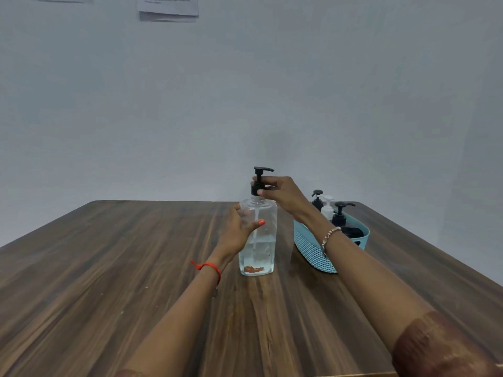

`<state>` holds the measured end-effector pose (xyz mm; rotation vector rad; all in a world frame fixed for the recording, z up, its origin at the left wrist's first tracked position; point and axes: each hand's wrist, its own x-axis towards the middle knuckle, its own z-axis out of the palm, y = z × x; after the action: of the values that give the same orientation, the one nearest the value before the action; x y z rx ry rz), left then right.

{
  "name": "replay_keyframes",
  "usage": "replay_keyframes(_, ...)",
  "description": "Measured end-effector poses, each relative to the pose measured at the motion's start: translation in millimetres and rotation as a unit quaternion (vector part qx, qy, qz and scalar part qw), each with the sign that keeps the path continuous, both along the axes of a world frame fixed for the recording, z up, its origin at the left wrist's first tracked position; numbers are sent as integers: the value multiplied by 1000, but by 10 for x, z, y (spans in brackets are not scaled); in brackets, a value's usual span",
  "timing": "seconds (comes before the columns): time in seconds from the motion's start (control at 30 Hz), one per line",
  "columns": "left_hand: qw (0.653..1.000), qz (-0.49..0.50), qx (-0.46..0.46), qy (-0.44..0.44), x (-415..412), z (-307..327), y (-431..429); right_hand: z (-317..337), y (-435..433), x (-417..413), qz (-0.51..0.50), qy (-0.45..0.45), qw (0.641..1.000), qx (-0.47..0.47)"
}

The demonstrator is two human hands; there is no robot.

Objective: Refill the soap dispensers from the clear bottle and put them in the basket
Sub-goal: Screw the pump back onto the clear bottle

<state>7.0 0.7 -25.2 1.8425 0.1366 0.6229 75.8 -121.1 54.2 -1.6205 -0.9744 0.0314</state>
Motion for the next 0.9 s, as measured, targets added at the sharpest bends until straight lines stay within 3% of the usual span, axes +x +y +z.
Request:
replay_keyframes(0.27, 1000, 0, 7, 6, 18, -15, 9, -134, 186, -82, -171, -62, 983, 15)
replay_keyframes(0.43, 1000, -10, -7, 7, 7, -11, 25, -61, 93, 21, -32, 95, 994, 43)
replay_keyframes(0.53, 1000, -19, -14, 5, -6, -13, 28, -63, 50, 36, -26, 61, 997, 35)
replay_keyframes(0.7, 1000, -26, -3, -4, -27, -26, 15, -167, 130, 3, -117, 32, 991, 47)
replay_keyframes(0.9, 999, -39, -12, -4, -4, -53, 12, -67, 105, 21, -13, 73, 997, 30)
